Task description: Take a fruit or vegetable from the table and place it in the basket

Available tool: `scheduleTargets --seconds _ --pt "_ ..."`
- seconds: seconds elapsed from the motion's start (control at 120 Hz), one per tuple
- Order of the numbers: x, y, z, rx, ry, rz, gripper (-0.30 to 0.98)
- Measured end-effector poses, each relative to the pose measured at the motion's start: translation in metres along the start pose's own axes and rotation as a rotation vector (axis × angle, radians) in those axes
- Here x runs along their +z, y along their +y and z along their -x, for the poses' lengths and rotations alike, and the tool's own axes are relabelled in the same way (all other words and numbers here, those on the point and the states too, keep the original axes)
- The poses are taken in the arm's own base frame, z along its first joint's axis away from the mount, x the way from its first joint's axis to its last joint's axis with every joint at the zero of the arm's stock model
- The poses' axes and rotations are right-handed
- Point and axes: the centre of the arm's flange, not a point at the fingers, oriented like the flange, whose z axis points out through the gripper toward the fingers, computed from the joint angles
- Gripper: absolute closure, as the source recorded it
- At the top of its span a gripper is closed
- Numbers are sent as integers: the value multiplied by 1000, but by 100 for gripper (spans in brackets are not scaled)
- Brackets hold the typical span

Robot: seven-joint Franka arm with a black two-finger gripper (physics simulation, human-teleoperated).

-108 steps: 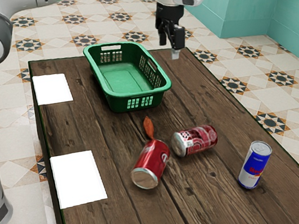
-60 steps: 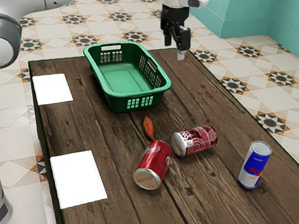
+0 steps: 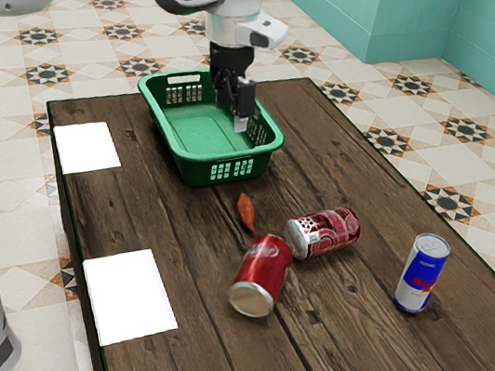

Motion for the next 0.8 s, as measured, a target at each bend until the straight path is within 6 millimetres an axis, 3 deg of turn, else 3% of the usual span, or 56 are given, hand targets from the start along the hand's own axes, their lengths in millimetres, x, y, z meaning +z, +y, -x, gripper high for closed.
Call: scheduleTargets --seconds 0.233,0.325,0.4,0.675,0.8 --pt "5 2 -3 -228 4 -14 0" --pt "16 17 -6 -298 -11 -23 0" --pt "18 16 -8 -376 -13 -25 0" --pt "24 27 -19 -788 -54 31 1" --pt "31 26 -14 -966 -96 41 1"
